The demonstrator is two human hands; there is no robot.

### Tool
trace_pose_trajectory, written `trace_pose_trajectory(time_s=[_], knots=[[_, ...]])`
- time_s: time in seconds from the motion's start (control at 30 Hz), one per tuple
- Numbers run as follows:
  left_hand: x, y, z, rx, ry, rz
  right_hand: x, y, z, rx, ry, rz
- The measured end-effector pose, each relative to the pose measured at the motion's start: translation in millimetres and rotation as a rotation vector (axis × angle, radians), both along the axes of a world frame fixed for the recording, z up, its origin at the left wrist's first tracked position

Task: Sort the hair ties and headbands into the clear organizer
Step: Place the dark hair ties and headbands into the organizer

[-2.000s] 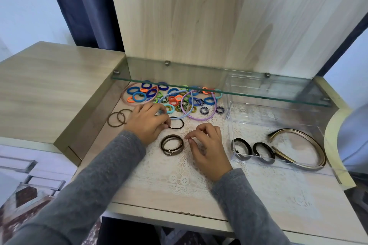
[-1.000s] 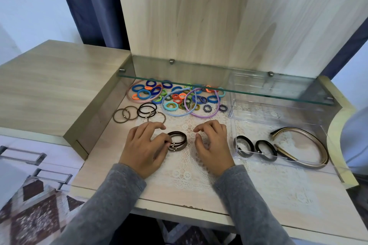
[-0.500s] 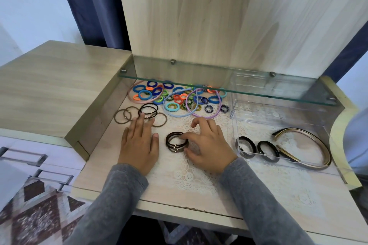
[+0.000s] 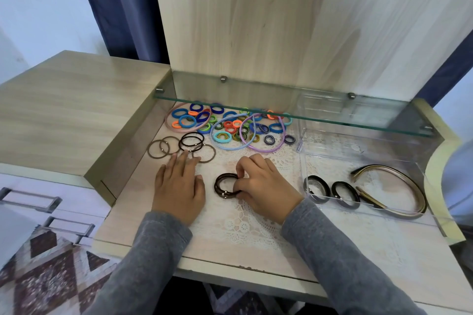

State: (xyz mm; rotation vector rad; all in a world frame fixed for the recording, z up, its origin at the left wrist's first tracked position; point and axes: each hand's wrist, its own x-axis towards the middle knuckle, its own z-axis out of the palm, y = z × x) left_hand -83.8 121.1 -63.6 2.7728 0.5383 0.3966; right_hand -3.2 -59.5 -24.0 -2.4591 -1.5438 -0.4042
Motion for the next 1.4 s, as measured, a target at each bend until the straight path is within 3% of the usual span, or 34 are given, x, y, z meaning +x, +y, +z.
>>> trace_pose_trajectory(time_s=[0.17, 0.4, 0.5, 0.6, 0.83, 0.93, 1.1, 1.4], knots=[[-3.0, -0.6, 2.1, 0.108, -0.125, -0.044, -2.4, -4.4, -11.0, 0.075, -0.015, -0.045], [-3.8, -4.0, 10.0, 0.05, -0.273, -0.243, -10.0, -10.2, -18.2, 0.457, 0.523, -0.339], [-2.2, -16.6, 17.7, -0.28, -0.298, -0.266, -15.0, -8.4, -17.1, 0.7, 0.853, -0.436], [0.1, -38.5, 25.9, -0.707, -0.253, -0.198, -18.9, -6.6, -17.5, 0.843, 1.009, -0.428], [7.4, -60.6, 42.2, -1.597, -0.336, 0.04, -28.9, -7.3, -21.4, 0.88, 1.033, -0.384], [4.7, -61.4, 42.4, -1.85, -0.309, 0.079, -29.4, -8.8, -22.4, 0.871, 1.022, -0.357], [1.1, -62.4, 40.4, -2.037, -0.292, 0.01, -29.3, -8.6, -21.7, 0.881, 1.043, -0.314], [3.5, -64.1, 46.9, -1.949, -0.187, -0.065, -27.8, -9.5, -23.4, 0.867, 1.06, -0.233]])
